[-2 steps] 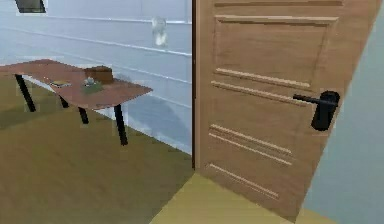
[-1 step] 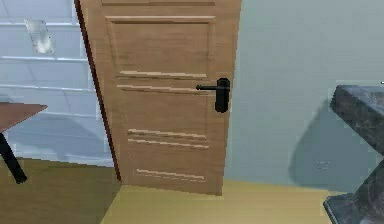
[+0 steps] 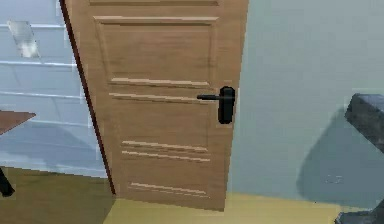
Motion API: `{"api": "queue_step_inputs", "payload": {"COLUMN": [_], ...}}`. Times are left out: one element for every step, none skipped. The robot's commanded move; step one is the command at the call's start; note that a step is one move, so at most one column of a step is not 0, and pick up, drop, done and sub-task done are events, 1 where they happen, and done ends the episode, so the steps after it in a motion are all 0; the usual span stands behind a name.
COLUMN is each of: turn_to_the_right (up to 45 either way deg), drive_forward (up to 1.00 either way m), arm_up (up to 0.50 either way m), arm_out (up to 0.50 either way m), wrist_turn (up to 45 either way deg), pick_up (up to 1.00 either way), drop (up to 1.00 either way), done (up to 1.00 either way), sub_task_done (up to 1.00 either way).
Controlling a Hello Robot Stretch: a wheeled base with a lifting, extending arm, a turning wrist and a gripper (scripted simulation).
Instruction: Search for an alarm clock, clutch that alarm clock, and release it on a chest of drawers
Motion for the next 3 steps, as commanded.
{"api": "queue_step_inputs", "payload": {"turn_to_the_right": [-45.0, -42.0, 0.0], "drive_forward": [0.00, 0.00, 0.95], "arm_up": [0.00, 0.00, 0.00], "arm_out": [0.00, 0.00, 0.00], "wrist_turn": [0.0, 0.0, 0.0], "pick_up": [0.00, 0.00, 0.00], "drop": [0.00, 0.00, 0.00], "done": [0.00, 0.00, 0.00], "sub_task_done": [0.00, 0.00, 0.00]}}
